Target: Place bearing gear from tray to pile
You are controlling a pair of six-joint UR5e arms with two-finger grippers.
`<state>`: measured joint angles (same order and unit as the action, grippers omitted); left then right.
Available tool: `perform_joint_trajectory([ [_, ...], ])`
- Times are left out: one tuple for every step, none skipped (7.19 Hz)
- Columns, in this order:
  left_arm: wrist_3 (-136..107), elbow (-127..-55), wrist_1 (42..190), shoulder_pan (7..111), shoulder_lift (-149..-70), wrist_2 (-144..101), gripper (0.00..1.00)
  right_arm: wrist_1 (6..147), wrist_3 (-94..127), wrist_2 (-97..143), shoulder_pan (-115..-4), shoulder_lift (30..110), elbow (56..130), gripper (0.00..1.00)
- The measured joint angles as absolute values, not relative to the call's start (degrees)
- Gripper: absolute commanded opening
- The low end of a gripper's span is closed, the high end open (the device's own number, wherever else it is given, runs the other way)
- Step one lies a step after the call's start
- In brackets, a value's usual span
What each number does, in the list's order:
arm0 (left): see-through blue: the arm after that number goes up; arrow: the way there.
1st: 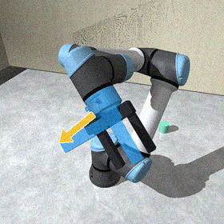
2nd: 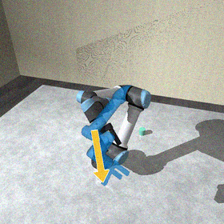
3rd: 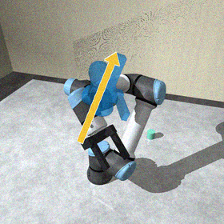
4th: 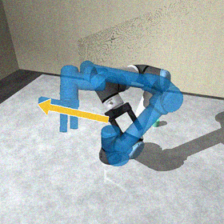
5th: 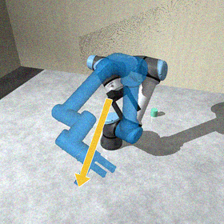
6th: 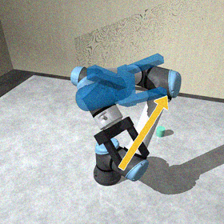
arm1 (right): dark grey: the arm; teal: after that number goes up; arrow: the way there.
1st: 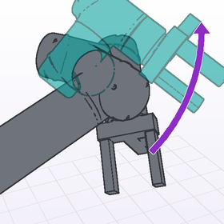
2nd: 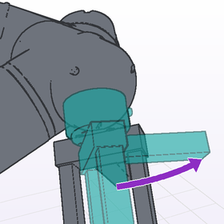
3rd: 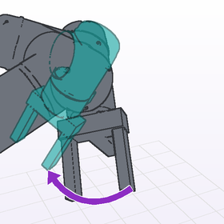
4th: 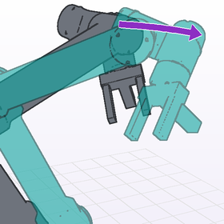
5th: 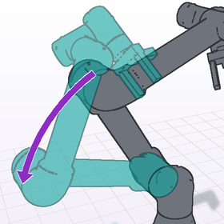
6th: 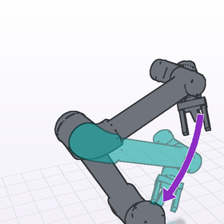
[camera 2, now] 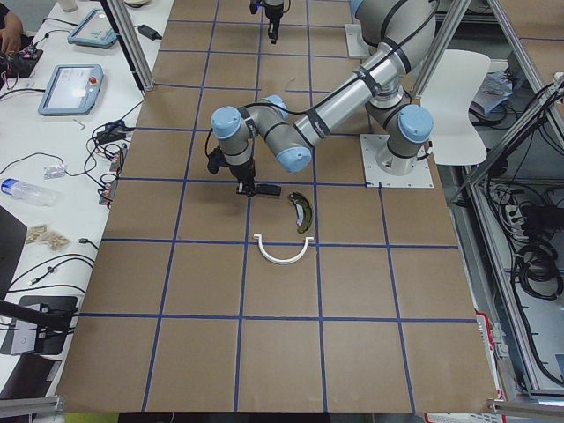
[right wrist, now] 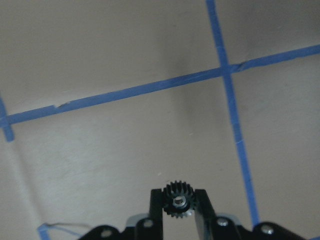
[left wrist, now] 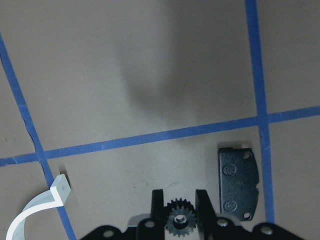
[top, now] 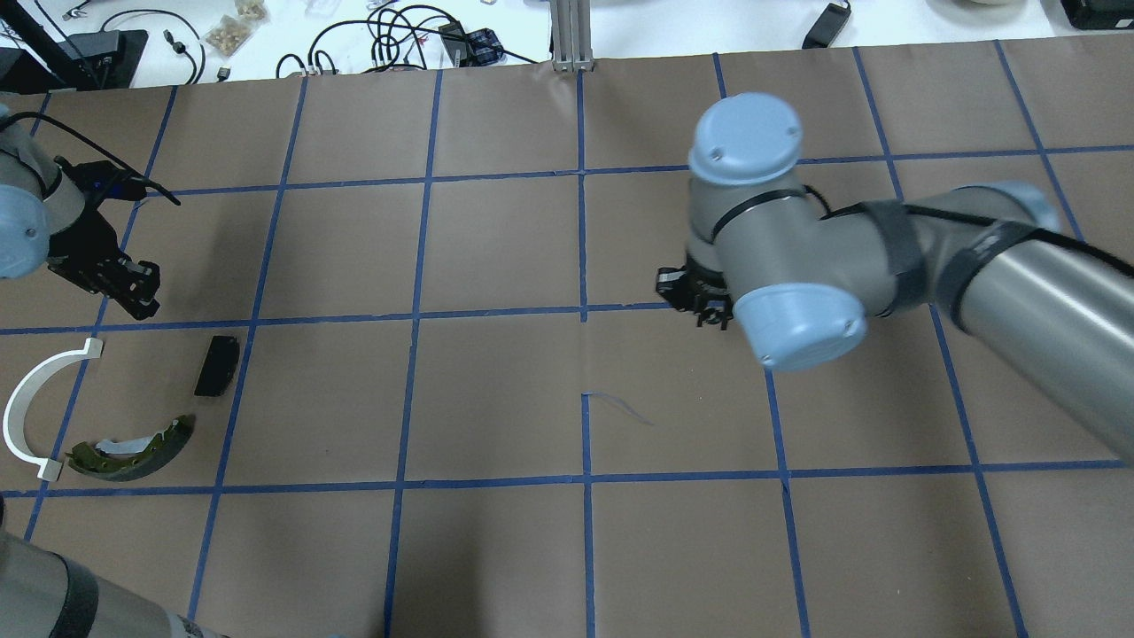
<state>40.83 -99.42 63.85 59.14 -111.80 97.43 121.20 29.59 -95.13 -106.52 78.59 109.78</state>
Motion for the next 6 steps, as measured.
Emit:
perform_joint_trajectory([
  [41.15, -100.87, 62.38, 58.74, -112.43, 97.40, 0.00, 125.71, 35.89, -94.55, -112.52, 75.07, 109.44, 0.00],
  [41.30, -102.30, 61.66, 57.97, -112.76, 97.35, 0.00, 130.54, 38.65, -92.78, -116.08, 71.29, 108.64, 0.00],
  [41.43, -103.42, 61.33, 56.98, -112.92, 96.92, 0.00, 134.38, 39.50, -90.38, -118.09, 67.71, 107.26, 0.05],
  [41.53, -104.13, 61.22, 56.34, -113.05, 96.23, 0.00, 136.24, 39.22, -89.10, -119.18, 65.21, 105.87, 0.52],
  [41.58, -104.80, 61.19, 56.02, -113.11, 95.83, 0.00, 137.02, 38.56, -88.60, -119.78, 63.86, 105.09, 1.00],
  [41.53, -105.74, 61.16, 55.81, -113.09, 95.66, 0.00, 137.51, 38.11, -88.42, -120.06, 63.33, 104.80, 1.00],
])
